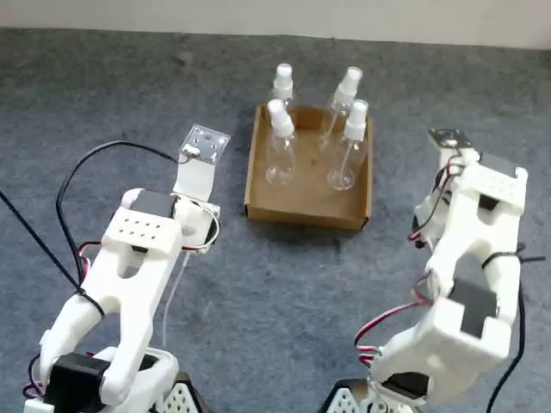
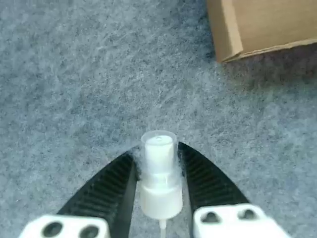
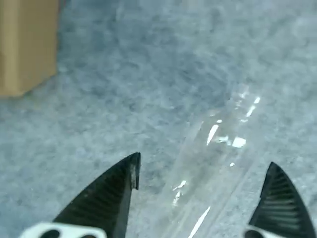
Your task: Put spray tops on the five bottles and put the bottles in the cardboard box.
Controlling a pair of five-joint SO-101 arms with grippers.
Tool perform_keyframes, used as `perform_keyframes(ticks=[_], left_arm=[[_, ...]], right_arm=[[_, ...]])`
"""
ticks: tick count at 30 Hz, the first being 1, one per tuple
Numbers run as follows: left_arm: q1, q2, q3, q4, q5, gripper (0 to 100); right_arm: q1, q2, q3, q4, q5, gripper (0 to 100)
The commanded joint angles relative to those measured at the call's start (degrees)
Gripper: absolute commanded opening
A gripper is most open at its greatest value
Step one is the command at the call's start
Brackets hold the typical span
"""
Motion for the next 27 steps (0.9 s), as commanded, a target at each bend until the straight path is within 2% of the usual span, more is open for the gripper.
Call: perform_keyframes(ticks=[1, 7, 12, 15, 20, 25, 27], left_arm=[[0.9, -2.0, -0.2, -0.9, 0.4, 0], [0.9, -2.0, -0.2, -0.9, 0.4, 0], [0.9, -2.0, -0.2, -0.9, 0.4, 0], [0.9, -2.0, -0.2, -0.9, 0.4, 0], [0.9, -2.0, -0.2, -0.9, 0.4, 0], [0.9, -2.0, -0.1, -0.9, 0.4, 0], [0.9, -2.0, -0.1, -0.9, 0.4, 0]], right_arm=[[3.0, 3.5, -7.3, 1.0, -1.8, 31.4], [4.6, 7.3, -9.3, 0.7, -1.6, 31.2], [4.3, 9.3, -9.5, 0.5, -1.8, 20.4], [4.3, 10.4, -9.7, 0.4, -1.8, 17.8], [3.6, 10.9, -10.7, 0.0, -1.8, 17.9], [2.5, 10.7, -11.3, 0.4, -1.9, 27.6], [2.2, 10.9, -12.1, 0.5, -1.9, 27.9]])
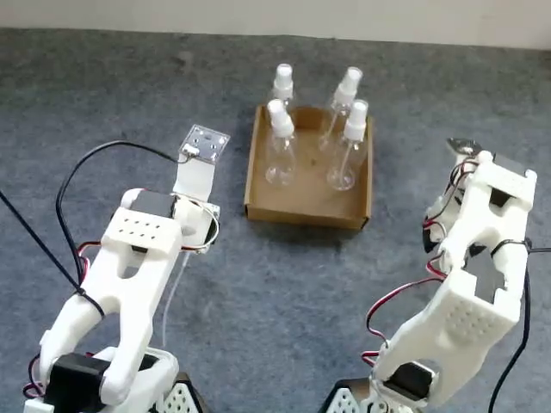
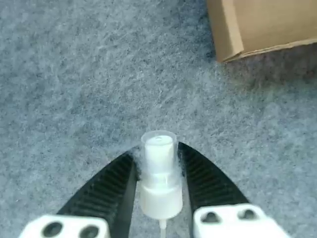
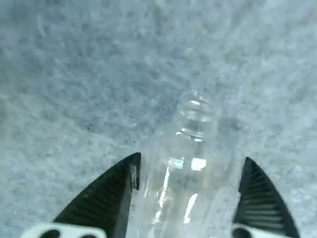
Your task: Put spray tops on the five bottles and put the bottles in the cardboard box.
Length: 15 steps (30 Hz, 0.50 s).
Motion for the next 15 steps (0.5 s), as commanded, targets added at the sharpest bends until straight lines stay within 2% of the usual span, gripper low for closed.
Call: perform_keyframes(ticks=[1, 12, 15], left_arm=[[1.0, -2.0, -0.1, -0.9, 0.4, 0], [1.0, -2.0, -0.1, -0.9, 0.4, 0], [1.0, -2.0, -0.1, -0.9, 0.4, 0]], right_arm=[[-1.3, -0.7, -4.4, -0.1, -0.4, 27.9], [-1.3, -0.7, -5.6, -1.5, -2.8, 27.3], [-1.3, -0.7, -5.6, -1.5, -2.8, 20.5]])
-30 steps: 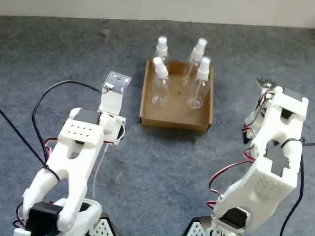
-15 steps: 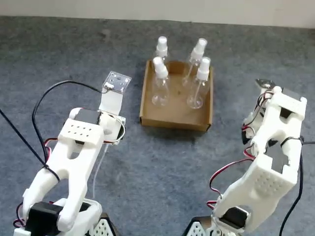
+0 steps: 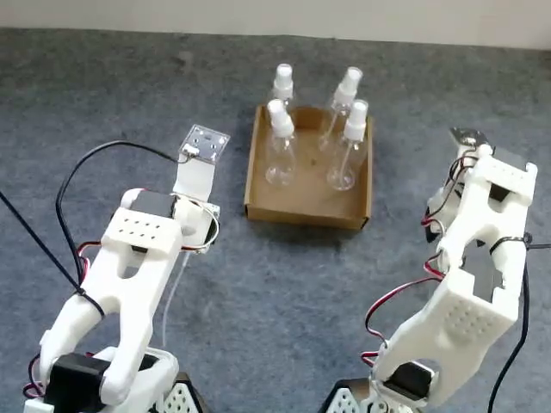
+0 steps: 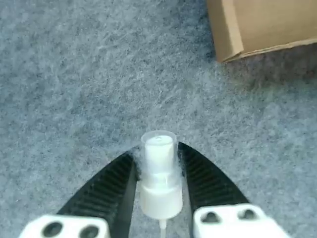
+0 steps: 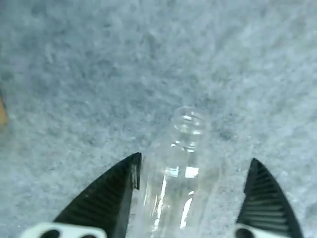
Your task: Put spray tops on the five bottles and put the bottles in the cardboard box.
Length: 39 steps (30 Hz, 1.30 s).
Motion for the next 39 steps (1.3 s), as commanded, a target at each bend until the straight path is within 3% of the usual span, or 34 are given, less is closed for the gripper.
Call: perform_keyframes(ticks=[1, 9, 17, 23, 29, 34, 39], left_arm=[[1.0, -2.0, -0.1, -0.9, 0.4, 0], [0.8, -2.3, -0.3, -0.9, 0.5, 0], [-4.9, -10.9, -6.5, -0.4, 1.3, 0], [-6.2, -28.9, -9.5, -0.8, 3.3, 0], [-6.1, -43.4, -16.1, -2.0, 4.9, 0], [-6.1, -47.8, -20.4, -4.5, 13.6, 0], [-6.1, -49.6, -20.3, -7.2, 20.0, 0]], right_arm=[[-0.7, -0.7, -2.9, -1.0, -0.6, 17.6], [-0.8, -3.6, -5.2, 1.1, -0.5, 0.4], [-8.8, -25.7, -6.5, 8.1, -1.7, 0.4], [-26.4, -51.8, 8.7, 4.0, -8.4, 0.4], [-50.3, -71.9, 33.3, -13.2, -13.7, 0.4], [-64.6, -77.9, 48.8, -26.1, -17.0, 0.4], [-71.9, -78.6, 57.9, -34.8, -14.2, 0.4]])
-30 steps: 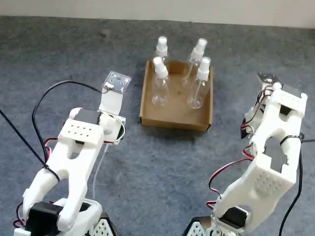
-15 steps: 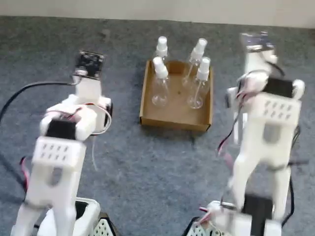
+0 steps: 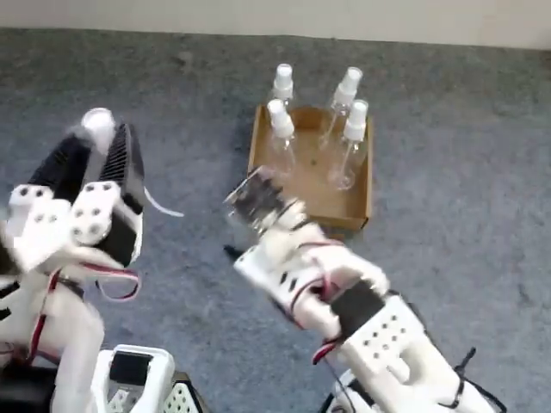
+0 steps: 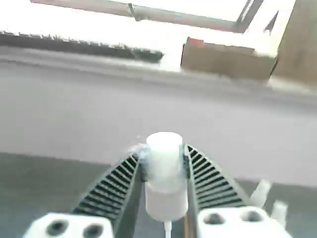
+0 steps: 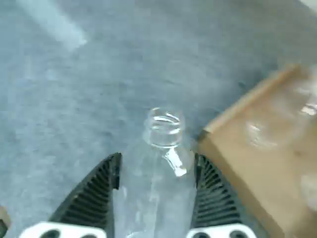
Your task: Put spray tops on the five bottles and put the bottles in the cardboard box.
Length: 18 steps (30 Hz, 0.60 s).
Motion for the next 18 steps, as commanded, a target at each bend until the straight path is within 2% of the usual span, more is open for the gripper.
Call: perform_keyframes(ticks=[1, 4, 7, 12, 18], left_arm=[[-0.3, -1.1, -2.1, -2.4, 4.7, 0], [-0.3, -1.2, -0.6, -2.4, 6.2, 0], [-0.1, -1.3, 2.9, -2.5, 6.6, 0], [-0.3, -1.3, 6.7, -2.5, 6.4, 0], [-0.3, -1.3, 9.2, -2.5, 6.4, 0]], right_arm=[[-4.0, -2.1, 3.3, -4.5, 3.0, 0.4], [-5.3, -2.1, 5.1, -5.4, 4.1, 0.4], [-5.8, -2.2, 5.8, -10.9, 4.1, 0.4], [-5.6, -2.2, 9.9, -16.7, 1.6, 0.4], [-5.6, -2.2, 10.4, -17.8, 1.4, 0.4]])
